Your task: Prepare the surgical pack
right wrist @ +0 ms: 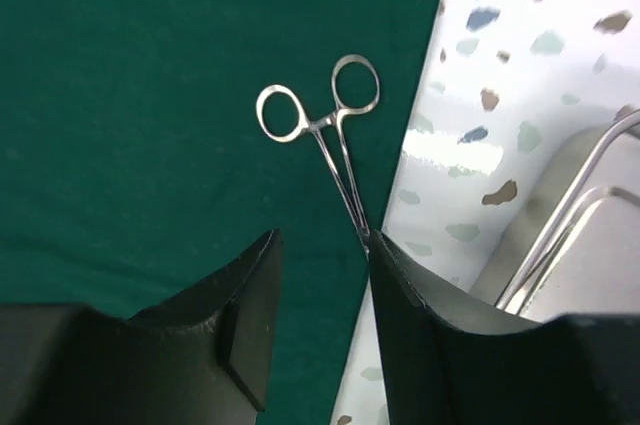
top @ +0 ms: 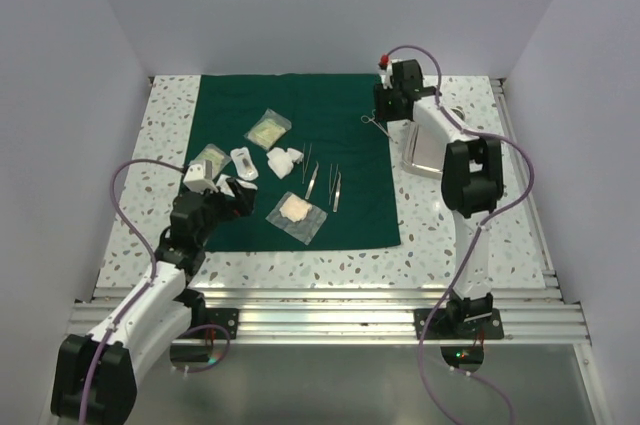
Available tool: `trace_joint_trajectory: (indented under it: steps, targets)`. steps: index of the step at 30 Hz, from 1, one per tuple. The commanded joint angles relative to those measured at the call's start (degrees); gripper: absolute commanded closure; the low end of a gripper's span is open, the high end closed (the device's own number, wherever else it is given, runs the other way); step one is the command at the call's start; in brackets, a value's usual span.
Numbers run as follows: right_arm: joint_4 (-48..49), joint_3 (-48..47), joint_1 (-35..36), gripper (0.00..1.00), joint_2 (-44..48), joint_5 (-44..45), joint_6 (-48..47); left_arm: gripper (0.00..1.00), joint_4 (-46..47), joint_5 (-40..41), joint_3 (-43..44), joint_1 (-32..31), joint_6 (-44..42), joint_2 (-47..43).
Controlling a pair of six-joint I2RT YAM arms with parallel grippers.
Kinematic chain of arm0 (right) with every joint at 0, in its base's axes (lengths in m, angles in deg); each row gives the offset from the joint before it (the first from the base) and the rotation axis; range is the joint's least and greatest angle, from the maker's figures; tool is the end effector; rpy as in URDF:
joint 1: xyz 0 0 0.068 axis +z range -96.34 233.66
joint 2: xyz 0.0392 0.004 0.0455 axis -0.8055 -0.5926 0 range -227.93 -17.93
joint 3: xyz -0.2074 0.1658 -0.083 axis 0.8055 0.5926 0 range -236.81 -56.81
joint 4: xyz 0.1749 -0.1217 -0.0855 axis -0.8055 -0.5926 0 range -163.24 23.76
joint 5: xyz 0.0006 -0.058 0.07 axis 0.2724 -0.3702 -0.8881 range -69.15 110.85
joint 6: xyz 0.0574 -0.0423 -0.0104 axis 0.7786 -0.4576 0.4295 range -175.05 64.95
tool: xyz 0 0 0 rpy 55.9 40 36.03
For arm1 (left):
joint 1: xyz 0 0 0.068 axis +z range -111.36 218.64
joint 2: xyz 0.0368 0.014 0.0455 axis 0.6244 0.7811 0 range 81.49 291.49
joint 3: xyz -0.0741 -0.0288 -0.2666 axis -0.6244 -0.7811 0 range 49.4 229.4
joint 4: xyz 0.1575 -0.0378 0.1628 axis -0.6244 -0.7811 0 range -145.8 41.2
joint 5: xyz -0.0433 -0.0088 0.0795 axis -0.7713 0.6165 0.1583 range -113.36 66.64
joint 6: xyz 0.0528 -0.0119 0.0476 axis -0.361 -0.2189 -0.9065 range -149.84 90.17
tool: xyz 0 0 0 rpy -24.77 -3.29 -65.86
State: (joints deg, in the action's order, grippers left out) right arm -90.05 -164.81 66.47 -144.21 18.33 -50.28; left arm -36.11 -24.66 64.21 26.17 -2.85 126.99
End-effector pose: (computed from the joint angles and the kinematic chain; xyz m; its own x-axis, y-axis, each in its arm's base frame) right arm 0.4845 0.1128 0.2322 -0.6724 -0.0676 -0.7371 -0.1980 0.9760 0.0911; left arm 0.1657 -0.0379 0.2086 -0.3764 -0.3813 -0.8444 0.0743 0.8960 -0.4378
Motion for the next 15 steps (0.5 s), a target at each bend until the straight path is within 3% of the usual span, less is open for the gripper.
trace_joint_trajectory:
  steps: [1,11,15]
  targets:
    - [-4.92,-3.08,0.36,0.55,-3.26,0.06,-6.34,0.0,1.55,-0.28,1.89,-0.27,0.27,-0.23]
    - [-8.35,-8.45,2.3,0.55,-10.3,6.04,-8.29,0.0,1.29,0.95,0.84,-0.27,-0.88,-0.58]
    - [-9.85,-9.5,2.65,0.65,-11.97,6.83,-8.55,0.0,1.73,1.12,0.4,-0.27,-0.97,-0.15]
